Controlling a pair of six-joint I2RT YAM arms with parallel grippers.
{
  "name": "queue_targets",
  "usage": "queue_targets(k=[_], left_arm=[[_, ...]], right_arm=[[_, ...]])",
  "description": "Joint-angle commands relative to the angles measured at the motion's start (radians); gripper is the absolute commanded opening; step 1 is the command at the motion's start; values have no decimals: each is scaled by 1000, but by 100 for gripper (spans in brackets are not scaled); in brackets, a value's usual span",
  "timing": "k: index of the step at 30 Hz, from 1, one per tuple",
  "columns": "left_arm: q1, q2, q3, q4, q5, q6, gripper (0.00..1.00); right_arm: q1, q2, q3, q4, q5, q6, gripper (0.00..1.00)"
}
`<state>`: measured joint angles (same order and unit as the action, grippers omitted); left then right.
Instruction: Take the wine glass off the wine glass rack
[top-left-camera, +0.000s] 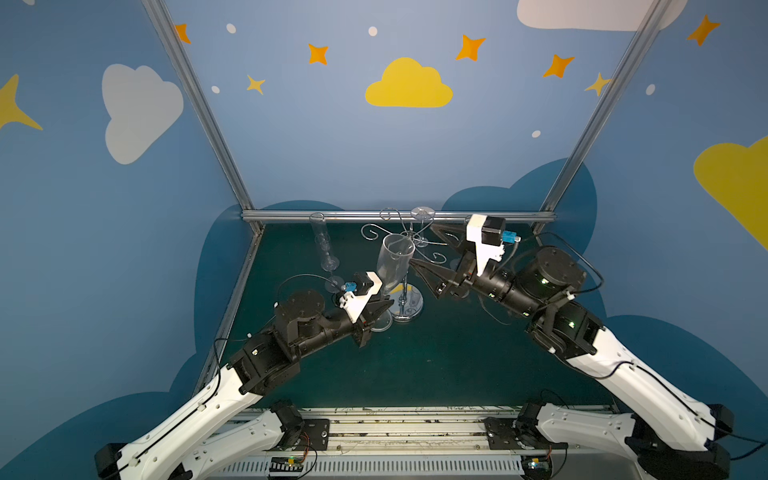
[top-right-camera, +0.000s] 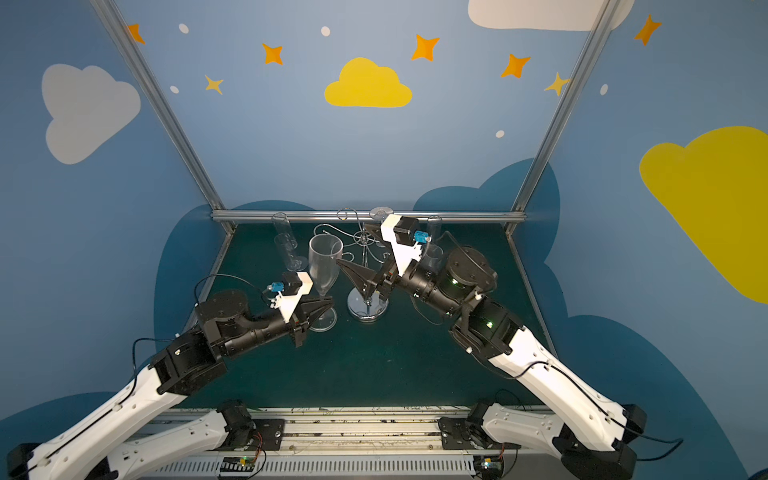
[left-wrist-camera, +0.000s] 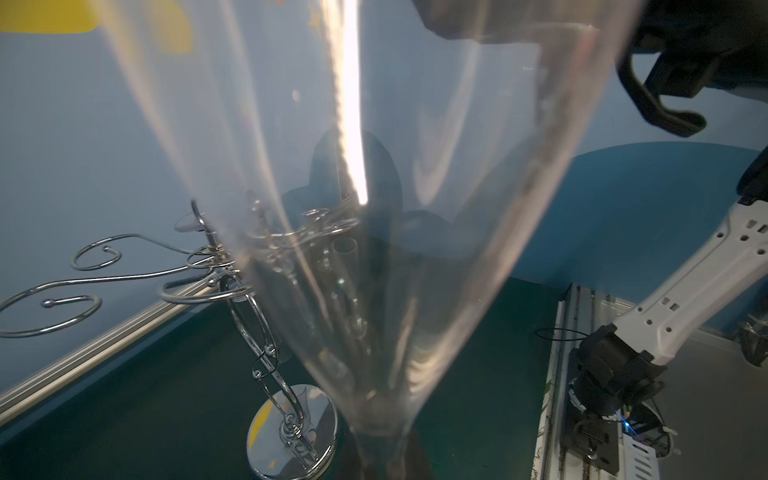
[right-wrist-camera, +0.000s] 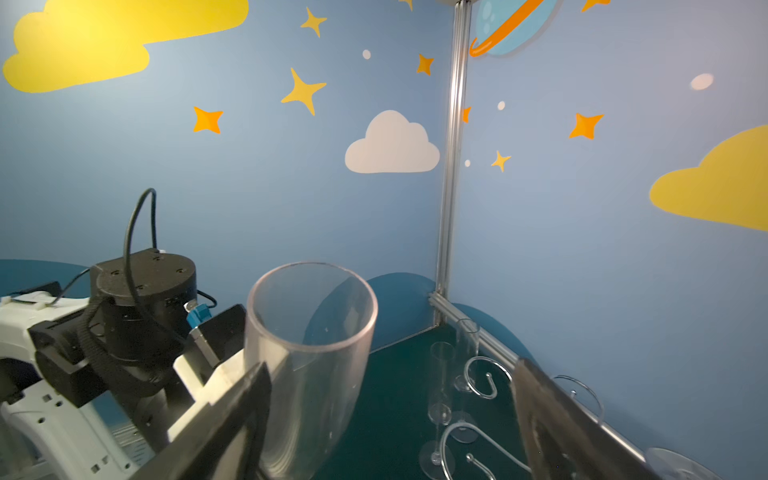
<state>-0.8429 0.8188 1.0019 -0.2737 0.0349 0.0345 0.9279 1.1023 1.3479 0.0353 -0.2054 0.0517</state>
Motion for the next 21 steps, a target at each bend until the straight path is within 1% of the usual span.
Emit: queue_targets(k=[1, 5, 9, 16, 21], left_arm=[[-20, 15, -3, 44, -35, 53, 3], [-36, 22, -14, 66, -52, 56, 3], [-42, 31, -14, 64, -64, 61, 3], [-57, 47, -16, 58, -72, 61, 3], [-66, 54, -13, 47, -78, 64, 3]], right_arm=[[-10, 32, 45, -9, -132, 129, 86], [-15, 54, 38, 13, -144, 192, 85], [-27, 66, 25, 52, -191, 252, 83], [-30, 82, -11, 95, -201, 304, 79], [-30, 89, -13, 73, -186, 300, 72]])
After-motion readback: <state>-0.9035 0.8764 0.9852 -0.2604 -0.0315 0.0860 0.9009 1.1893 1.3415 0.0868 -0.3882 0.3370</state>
